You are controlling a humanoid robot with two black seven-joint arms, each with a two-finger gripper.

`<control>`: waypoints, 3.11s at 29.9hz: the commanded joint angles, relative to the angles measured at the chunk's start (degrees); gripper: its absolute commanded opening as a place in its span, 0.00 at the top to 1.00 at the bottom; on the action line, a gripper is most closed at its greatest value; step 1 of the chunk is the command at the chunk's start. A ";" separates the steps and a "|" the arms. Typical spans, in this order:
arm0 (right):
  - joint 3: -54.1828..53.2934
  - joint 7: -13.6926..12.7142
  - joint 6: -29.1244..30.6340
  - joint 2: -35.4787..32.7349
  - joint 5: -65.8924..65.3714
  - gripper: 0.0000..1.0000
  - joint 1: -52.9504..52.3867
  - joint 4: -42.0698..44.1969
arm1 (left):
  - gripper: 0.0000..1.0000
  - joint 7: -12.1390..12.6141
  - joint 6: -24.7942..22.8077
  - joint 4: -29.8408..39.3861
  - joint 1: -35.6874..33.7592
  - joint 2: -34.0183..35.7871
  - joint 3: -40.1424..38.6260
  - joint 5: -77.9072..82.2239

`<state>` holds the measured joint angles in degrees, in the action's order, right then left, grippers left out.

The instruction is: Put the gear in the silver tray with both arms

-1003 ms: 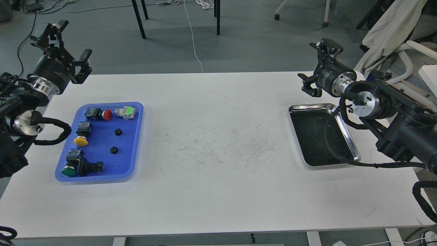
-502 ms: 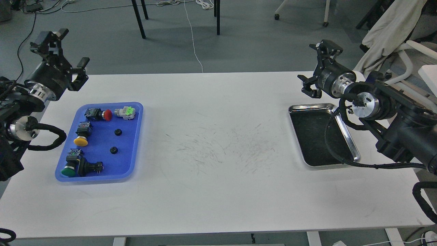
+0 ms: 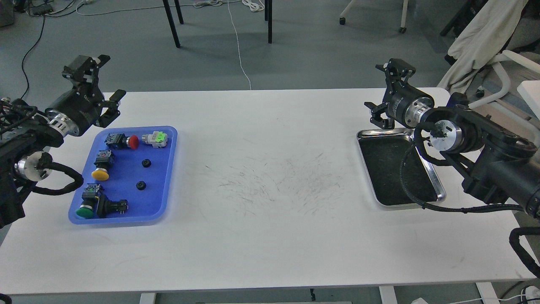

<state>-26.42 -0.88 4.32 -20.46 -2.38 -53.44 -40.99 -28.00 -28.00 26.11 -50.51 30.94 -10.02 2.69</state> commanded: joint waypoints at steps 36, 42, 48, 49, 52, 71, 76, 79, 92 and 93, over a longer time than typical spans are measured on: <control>-8.56 0.62 -0.81 -0.28 0.27 0.01 0.62 0.38 | 0.01 5.41 3.21 2.89 3.40 -2.02 -13.89 -5.85; -8.83 0.62 -0.72 -0.28 0.27 0.01 0.62 0.38 | 0.01 4.79 3.56 2.98 3.48 -2.29 -13.72 -5.68; -9.09 0.88 -0.63 -0.28 0.27 0.01 0.62 0.38 | 0.01 4.79 4.09 3.16 3.48 -2.38 -13.36 -5.50; -9.09 1.14 -0.54 -0.28 0.27 0.01 0.62 0.29 | 0.01 4.79 4.00 3.16 3.48 -2.38 -13.36 -5.50; -9.35 1.32 -0.54 -0.28 0.27 0.01 0.62 0.38 | 0.01 4.79 4.27 3.16 3.48 -2.38 -13.19 -5.50; -9.27 1.41 -0.63 -0.28 0.27 0.01 0.97 0.29 | 0.01 4.71 4.27 3.16 3.48 -1.94 -12.13 -5.50; -9.18 1.41 -0.63 -0.28 0.27 0.01 0.97 0.21 | 0.01 4.71 4.18 3.33 3.57 -1.67 -12.05 -5.41; -9.18 1.41 -0.72 -0.28 0.27 0.01 0.97 0.29 | 0.01 4.71 4.18 3.95 3.66 -1.23 -9.33 -5.32; -8.92 1.41 -0.72 -0.28 0.18 0.01 1.32 0.12 | 0.01 4.53 3.57 9.48 3.48 5.70 -5.37 -2.17; -8.92 1.41 -0.63 -0.28 0.18 0.01 1.41 0.12 | 0.01 4.53 3.56 9.83 3.31 6.41 -4.76 -0.33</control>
<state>-35.40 0.53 3.60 -20.74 -2.19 -52.12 -40.83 -23.48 -24.23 34.51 -46.88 35.14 -15.93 -0.56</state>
